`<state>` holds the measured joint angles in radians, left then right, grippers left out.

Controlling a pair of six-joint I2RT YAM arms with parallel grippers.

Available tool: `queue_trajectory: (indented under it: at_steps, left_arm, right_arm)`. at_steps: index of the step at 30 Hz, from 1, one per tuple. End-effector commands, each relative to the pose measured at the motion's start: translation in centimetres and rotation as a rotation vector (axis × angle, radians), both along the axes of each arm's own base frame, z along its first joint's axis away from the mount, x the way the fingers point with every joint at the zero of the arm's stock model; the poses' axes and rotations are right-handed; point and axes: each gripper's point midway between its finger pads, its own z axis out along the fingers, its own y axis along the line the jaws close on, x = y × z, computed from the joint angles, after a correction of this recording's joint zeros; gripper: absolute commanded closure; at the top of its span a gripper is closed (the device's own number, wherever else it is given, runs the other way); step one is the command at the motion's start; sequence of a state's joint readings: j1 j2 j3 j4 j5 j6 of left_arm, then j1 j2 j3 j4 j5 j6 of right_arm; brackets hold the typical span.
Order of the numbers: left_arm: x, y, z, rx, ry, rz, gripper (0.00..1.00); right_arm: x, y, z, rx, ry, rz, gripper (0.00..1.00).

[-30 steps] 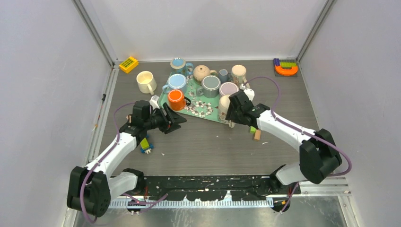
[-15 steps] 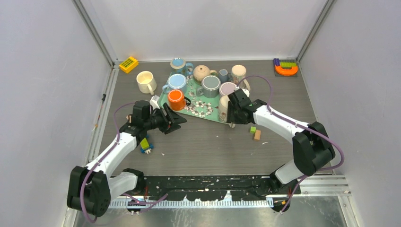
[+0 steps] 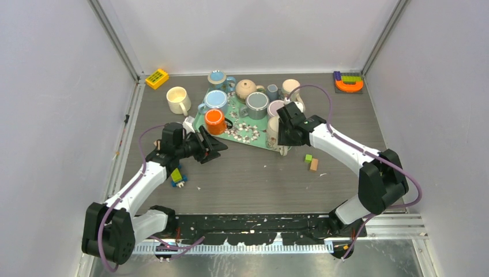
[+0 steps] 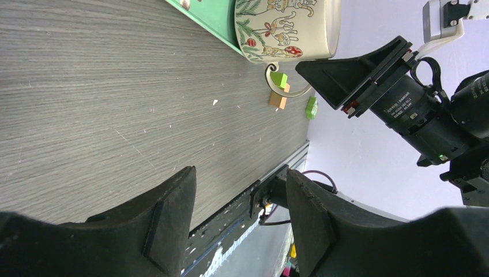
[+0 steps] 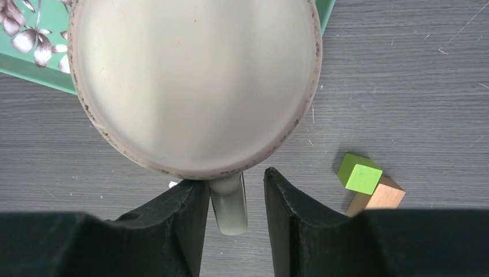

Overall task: Turn the mug right side up
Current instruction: Turn over the cup on the tray.

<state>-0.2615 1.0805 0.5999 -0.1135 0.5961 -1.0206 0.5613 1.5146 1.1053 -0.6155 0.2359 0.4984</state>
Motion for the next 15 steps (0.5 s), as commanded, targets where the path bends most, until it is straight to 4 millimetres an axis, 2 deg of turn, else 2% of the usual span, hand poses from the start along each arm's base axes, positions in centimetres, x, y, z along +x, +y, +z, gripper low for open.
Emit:
queue_trajectory:
  at_steps: [1,15]
  left_arm:
    - [0.14,-0.21,1.20,-0.021,-0.043,-0.018,0.40]
    - [-0.18,-0.14,1.03,-0.028,-0.038,-0.012,0.40]
  right_arm:
    - [0.69,-0.02,1.06,-0.031,-0.020,0.008,0.58]
    - [0.50,0.33,0.42,-0.036,0.024,0.029,0.71]
